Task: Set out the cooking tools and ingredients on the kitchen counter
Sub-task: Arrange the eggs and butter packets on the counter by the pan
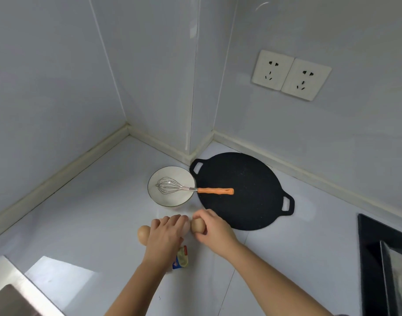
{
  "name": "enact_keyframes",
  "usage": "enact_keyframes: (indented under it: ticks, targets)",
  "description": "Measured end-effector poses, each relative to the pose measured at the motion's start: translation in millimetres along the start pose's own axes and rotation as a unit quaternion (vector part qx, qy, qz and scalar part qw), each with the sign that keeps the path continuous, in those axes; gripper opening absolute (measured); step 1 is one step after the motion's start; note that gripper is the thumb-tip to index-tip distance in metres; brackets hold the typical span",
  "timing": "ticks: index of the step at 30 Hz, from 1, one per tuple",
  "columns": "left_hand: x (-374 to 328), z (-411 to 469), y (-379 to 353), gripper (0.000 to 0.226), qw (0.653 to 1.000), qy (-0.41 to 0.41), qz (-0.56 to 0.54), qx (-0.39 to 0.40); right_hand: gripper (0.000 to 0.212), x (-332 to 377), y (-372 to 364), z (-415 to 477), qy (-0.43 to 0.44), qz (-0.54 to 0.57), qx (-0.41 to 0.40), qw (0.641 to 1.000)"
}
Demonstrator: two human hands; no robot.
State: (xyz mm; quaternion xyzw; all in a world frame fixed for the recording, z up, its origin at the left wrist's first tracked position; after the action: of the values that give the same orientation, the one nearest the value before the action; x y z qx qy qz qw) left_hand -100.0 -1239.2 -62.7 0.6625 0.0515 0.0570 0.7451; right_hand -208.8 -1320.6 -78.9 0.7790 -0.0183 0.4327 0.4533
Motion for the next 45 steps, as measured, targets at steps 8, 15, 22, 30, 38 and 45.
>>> enact_keyframes:
  ticks: [8, 15, 22, 30, 38, 45]
  targets:
    - [-15.6, 7.0, -5.7, 0.065, 0.998, -0.007, 0.031, 0.059, 0.04, -8.1, 1.7, -13.4, 0.02, -0.005, 0.015, 1.0]
    - [-55.8, 3.1, 17.3, 0.063, 0.999, 0.023, -0.012, 0.04, 0.039, -51.5, 24.9, -60.7, 0.02, 0.091, -0.01, 0.996]
    - [-175.6, 35.0, 16.1, 0.053, 0.993, -0.02, -0.081, 0.079, 0.04, -143.5, 114.5, -127.3, -0.051, 0.118, -0.087, 0.988]
    - [-344.0, 126.0, -1.5, 0.054, 0.987, -0.117, -0.092, 0.061, 0.051, -246.7, 236.6, -146.5, -0.154, 0.033, -0.145, 0.977]
    - [-428.6, 202.5, -26.3, 0.052, 0.984, -0.115, -0.109, 0.076, 0.042, -304.0, 304.9, -123.4, -0.181, -0.063, -0.166, 0.967]
    - [-451.4, 230.9, -35.2, 0.05, 0.985, -0.104, -0.107, 0.088, 0.039, -326.1, 324.3, -110.4, -0.197, -0.089, -0.172, 0.961]
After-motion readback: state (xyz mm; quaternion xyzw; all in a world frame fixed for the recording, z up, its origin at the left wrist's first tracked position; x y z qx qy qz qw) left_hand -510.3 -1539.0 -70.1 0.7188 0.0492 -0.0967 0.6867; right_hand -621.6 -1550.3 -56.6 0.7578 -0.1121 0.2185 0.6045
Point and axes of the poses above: each hand's wrist, its own z-axis towards the middle knuckle, its own y-axis out of the back of the hand, x = y × z, the point moved 7 cm from there along z, towards the middle knuckle, and after that the axes turned 10 degrees about z, right-handed, at the moved point
